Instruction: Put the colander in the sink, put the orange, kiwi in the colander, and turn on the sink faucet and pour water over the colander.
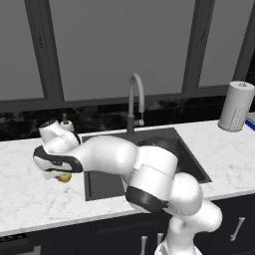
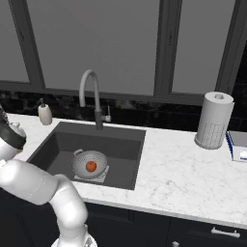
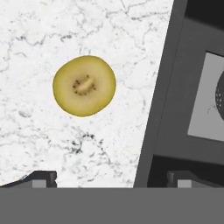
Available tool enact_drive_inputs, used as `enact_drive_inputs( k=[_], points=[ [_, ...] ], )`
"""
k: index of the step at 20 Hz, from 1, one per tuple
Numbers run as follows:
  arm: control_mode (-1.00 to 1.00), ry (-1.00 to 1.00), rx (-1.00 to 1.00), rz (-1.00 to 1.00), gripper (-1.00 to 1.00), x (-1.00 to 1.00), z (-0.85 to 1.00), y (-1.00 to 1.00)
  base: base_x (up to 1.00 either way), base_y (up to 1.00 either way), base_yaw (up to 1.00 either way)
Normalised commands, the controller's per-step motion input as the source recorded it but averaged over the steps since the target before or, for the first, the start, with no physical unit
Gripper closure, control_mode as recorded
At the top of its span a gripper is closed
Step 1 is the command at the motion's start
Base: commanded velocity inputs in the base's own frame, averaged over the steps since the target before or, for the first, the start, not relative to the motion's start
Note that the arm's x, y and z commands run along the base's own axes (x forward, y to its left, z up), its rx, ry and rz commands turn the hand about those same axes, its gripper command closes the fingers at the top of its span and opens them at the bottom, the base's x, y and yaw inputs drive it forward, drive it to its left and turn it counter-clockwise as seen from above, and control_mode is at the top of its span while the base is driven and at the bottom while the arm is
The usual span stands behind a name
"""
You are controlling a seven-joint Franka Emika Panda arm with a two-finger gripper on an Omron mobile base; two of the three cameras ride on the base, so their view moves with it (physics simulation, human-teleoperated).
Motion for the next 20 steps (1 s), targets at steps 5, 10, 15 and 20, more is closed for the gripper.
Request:
enact_drive_inputs(
  k=[5, 10, 15, 20],
  points=[
    [-1.0, 0.0, 0.0, -0.02, -1.0, 0.26, -0.24, 0.05, 0.0, 0.0, 0.0],
    [-1.0, 0.0, 0.01, -0.01, -1.0, 0.24, -0.24, 0.24, 0.0, 0.0, 0.0],
    [-1.0, 0.0, 0.0, 0.0, -1.0, 0.11, -0.27, 0.13, 0.0, 0.0, 0.0],
    [-1.0, 0.0, 0.0, 0.0, -1.0, 0.16, -0.29, 0.0, 0.0, 0.0, 0.0]
  ],
)
